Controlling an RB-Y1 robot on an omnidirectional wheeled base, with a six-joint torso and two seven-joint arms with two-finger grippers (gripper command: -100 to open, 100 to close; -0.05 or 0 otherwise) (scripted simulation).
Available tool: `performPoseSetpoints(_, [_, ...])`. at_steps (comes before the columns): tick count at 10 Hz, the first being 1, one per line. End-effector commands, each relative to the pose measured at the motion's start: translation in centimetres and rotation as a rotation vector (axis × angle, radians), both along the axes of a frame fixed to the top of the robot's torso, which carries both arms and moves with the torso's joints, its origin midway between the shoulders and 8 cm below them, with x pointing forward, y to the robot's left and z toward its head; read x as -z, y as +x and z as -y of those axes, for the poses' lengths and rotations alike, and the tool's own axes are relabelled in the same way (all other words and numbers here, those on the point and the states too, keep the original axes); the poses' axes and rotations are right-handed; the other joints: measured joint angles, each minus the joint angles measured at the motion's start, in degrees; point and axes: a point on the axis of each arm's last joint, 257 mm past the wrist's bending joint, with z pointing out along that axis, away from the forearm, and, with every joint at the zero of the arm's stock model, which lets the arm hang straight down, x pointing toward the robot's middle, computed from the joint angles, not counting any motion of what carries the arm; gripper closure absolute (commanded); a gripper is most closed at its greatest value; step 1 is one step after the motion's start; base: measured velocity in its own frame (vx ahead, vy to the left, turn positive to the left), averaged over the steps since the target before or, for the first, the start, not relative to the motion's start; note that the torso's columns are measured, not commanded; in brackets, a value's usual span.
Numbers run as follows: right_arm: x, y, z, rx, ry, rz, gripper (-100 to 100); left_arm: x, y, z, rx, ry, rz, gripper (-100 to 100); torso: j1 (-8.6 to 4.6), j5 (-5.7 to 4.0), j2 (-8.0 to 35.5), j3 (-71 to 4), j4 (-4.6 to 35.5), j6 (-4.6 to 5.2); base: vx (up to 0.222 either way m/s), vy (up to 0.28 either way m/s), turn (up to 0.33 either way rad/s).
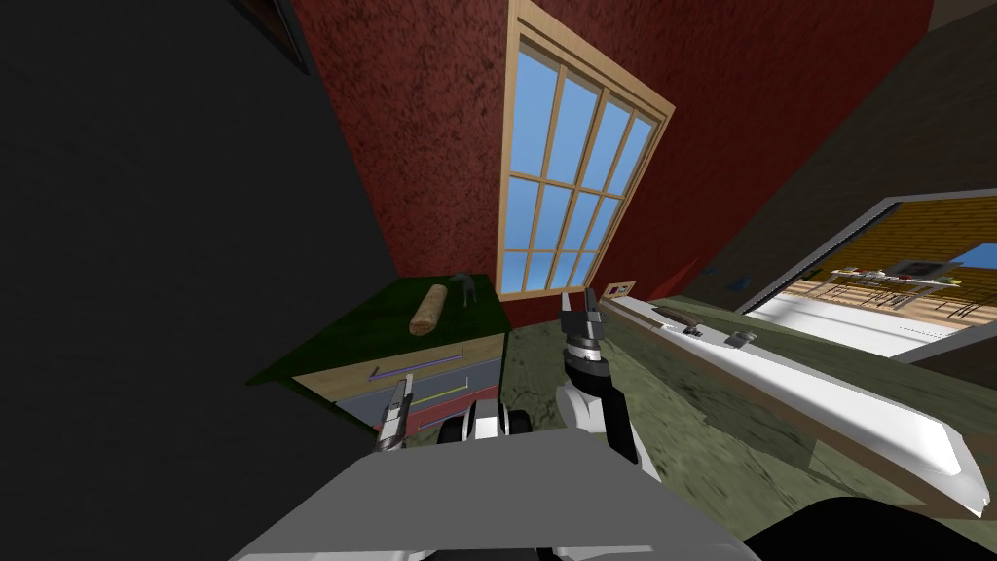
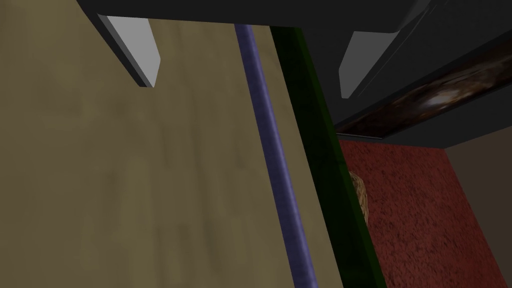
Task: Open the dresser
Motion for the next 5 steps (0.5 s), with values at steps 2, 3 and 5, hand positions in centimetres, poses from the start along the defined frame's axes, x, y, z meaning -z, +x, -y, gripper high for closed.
performPoseSetpoints(2, [0.0,0.0,0.0,0.000,0.000,0.000,0,-1.3,2.2,0.1,0.010,0.009,0.015,-100,-0.17,-0.05,0.0,0.0,0.0,0.00,-0.044,-0.108,0.019])
performPoseSetpoints(3, [0.0,0.0,0.0,0.000,0.000,0.000,0,-1.3,2.5,0.7,0.004,-0.017,0.017,-100,-0.09,-0.03,0.1,0.0,0.0,0.00,-0.047,-0.075,0.011])
performPoseSetpoints(5, [0.0,0.0,0.0,0.000,0.000,0.000,0,-1.2,2.8,1.9,-0.006,-0.060,0.021,-100,0.24,0.07,-0.1,0.0,0.0,0.00,-0.019,-0.023,0.002])
